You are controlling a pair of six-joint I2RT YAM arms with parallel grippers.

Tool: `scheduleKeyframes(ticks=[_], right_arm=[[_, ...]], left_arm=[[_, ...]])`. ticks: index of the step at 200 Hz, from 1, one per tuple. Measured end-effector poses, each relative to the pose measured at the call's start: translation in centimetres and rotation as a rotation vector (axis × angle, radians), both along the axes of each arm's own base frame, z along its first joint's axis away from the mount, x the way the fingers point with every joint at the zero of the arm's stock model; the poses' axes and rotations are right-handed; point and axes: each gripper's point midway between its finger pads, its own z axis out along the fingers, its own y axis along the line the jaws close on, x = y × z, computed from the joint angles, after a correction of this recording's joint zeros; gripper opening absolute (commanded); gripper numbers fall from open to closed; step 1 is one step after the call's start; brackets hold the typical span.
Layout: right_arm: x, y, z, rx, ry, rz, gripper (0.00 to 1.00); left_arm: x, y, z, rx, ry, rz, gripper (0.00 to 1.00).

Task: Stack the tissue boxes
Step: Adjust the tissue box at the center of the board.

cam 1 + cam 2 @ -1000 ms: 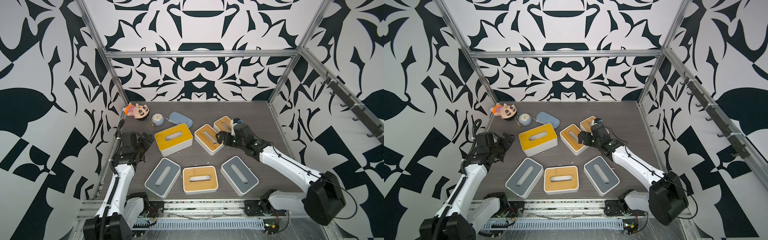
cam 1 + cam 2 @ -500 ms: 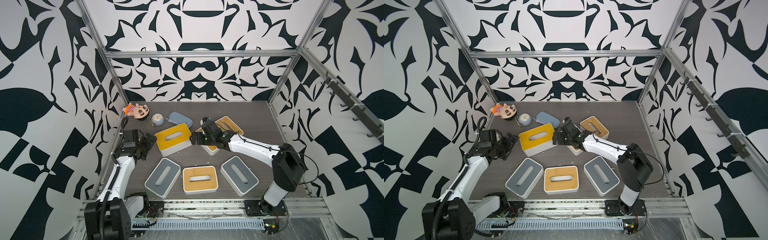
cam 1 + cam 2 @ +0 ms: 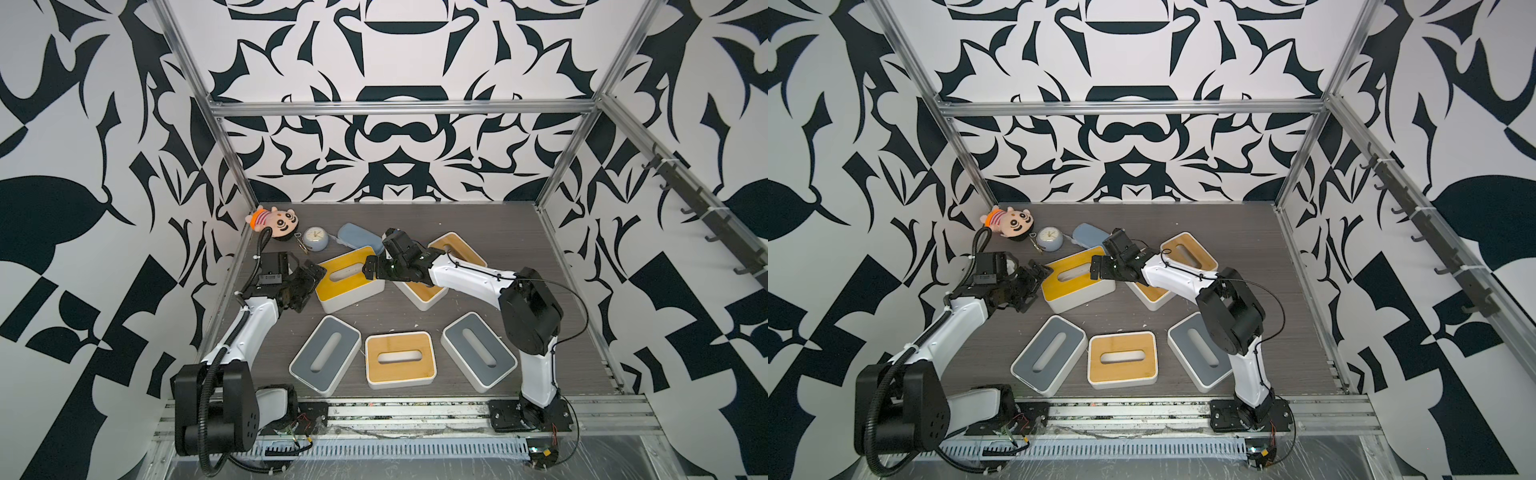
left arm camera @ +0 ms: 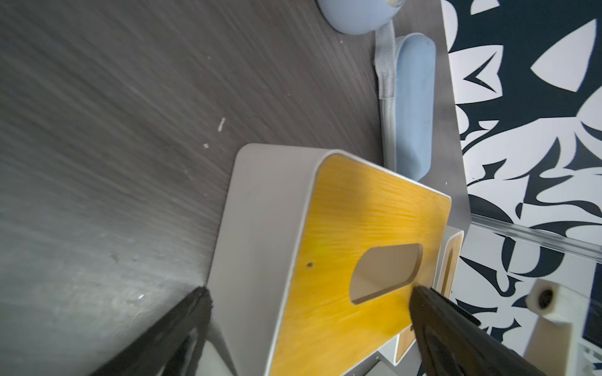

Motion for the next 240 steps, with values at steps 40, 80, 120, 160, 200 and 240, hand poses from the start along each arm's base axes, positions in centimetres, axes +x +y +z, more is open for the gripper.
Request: scheduleKeyframes(ticks=[40, 80, 120, 160, 200, 240], right_arm=[[-0.4, 0.8, 0.0, 0.012, 0.013, 0.054, 1.0], [-0.8, 0.8, -0.1, 0.005, 0.02, 0.085, 1.0], [-2.0, -0.7, -0.3, -0.018, 0.027, 0.082, 1.0], [-3.1, -2.4, -0.5, -0.035, 0.028, 0.07, 1.0], [-4.6, -4.4, -0.7, -0.051, 0.024, 0.057, 1.0], [-5.5, -6.9, -0.3, -0.053, 0.006, 0.024, 1.0]], left_arm=[[1.5, -1.0, -0.1, -0.013, -0.011, -0.033, 0.99], [2.9, -2.2, 0.1, -0.005, -0.027, -0.078, 0.99], [4.5, -4.0, 0.5, 0.012, -0.052, -0.134, 0.99], [5.9, -5.9, 0.5, 0.02, -0.077, -0.182, 0.99], [6.8, -8.5, 0.6, 0.027, -0.095, -0.232, 0.99], [8.1, -11.0, 0.6, 0.015, -0.11, -0.273, 0.99]])
